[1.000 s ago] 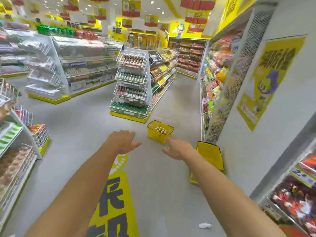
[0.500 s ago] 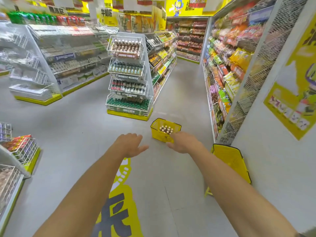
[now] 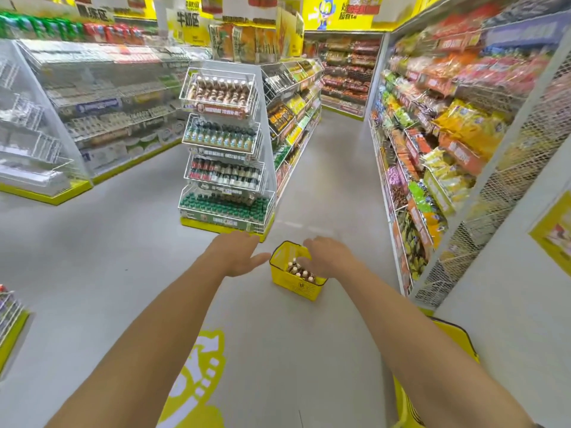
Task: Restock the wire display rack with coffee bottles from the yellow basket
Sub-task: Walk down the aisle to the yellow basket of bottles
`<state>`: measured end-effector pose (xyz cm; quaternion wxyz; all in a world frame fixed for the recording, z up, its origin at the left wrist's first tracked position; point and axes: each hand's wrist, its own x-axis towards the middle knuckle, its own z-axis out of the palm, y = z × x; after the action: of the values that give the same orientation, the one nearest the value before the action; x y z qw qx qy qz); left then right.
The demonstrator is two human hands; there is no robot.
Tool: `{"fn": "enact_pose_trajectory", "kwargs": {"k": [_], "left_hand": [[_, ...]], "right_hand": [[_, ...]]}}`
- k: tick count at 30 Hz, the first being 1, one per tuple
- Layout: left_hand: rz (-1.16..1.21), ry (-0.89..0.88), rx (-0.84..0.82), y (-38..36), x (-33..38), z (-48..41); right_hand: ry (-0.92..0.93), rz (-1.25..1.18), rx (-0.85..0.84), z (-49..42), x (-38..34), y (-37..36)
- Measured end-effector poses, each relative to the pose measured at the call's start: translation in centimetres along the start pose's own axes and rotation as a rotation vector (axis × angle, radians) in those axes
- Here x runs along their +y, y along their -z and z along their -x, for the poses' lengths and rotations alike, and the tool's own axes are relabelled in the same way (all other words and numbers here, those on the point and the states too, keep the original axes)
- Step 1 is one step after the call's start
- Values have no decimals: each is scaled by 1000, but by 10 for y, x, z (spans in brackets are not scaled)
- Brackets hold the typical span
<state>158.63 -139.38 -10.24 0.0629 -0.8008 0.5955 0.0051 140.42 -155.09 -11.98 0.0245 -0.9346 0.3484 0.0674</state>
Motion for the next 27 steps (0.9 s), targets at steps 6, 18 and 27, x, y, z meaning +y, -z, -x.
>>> {"fn": "enact_pose_trajectory", "kwargs": {"k": [6, 18, 27], "left_hand": [[11, -61, 6, -12, -65, -141], [-56, -214, 21, 17, -161, -408], [-129, -363, -46, -28, -132, -606]], "right_hand": [[-63, 15, -22, -130, 15, -1], [-180, -53, 5, -356, 59, 42], [-227, -111, -98, -534, 168, 0]]}}
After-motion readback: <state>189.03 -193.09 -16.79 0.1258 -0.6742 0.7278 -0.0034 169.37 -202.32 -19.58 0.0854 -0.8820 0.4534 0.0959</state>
